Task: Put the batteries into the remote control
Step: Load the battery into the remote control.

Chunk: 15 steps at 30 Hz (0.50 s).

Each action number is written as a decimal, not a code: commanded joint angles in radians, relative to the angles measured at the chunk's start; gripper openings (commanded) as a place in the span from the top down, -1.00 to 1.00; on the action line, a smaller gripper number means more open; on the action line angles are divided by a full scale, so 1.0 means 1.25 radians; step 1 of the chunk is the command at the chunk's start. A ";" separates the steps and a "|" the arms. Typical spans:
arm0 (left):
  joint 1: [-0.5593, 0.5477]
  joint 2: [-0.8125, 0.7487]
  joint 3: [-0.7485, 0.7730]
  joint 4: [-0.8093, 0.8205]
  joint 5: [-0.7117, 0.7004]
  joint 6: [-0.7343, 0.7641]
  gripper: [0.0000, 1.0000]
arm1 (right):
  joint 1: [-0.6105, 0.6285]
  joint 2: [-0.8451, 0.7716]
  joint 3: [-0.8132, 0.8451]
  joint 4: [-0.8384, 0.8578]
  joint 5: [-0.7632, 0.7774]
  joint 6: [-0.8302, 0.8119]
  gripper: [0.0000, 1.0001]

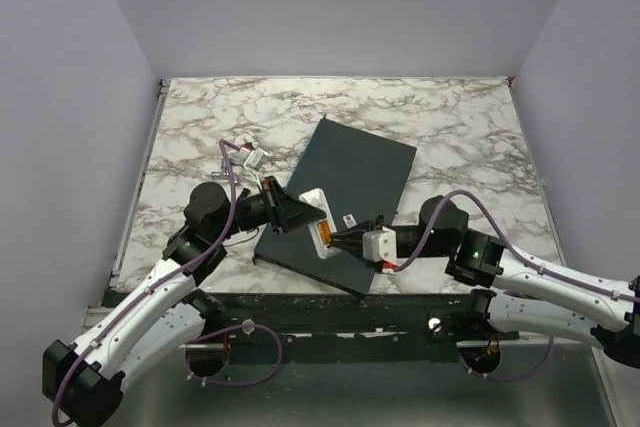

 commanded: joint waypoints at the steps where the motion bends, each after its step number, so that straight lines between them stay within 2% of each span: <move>1: 0.006 -0.018 0.031 0.007 -0.068 0.029 1.00 | -0.003 -0.036 -0.074 0.126 -0.011 0.238 0.46; 4: 0.039 0.000 -0.026 0.027 -0.097 0.002 1.00 | -0.004 -0.077 -0.185 0.416 0.149 0.487 0.08; 6: 0.068 0.005 -0.064 0.053 -0.099 -0.027 1.00 | -0.003 -0.087 -0.222 0.468 0.269 0.607 -0.07; 8: 0.088 -0.002 -0.084 0.055 -0.101 -0.032 1.00 | -0.004 -0.082 -0.192 0.380 0.446 0.730 -0.16; 10: 0.100 -0.015 -0.083 0.025 -0.108 -0.017 1.00 | -0.004 -0.048 -0.111 0.172 0.616 0.810 -0.22; 13: 0.103 -0.045 -0.059 -0.057 -0.138 0.030 1.00 | -0.005 0.048 -0.006 -0.093 0.732 0.857 -0.28; 15: 0.106 -0.063 -0.050 -0.086 -0.153 0.049 1.00 | -0.009 0.097 0.026 -0.166 0.747 0.892 -0.31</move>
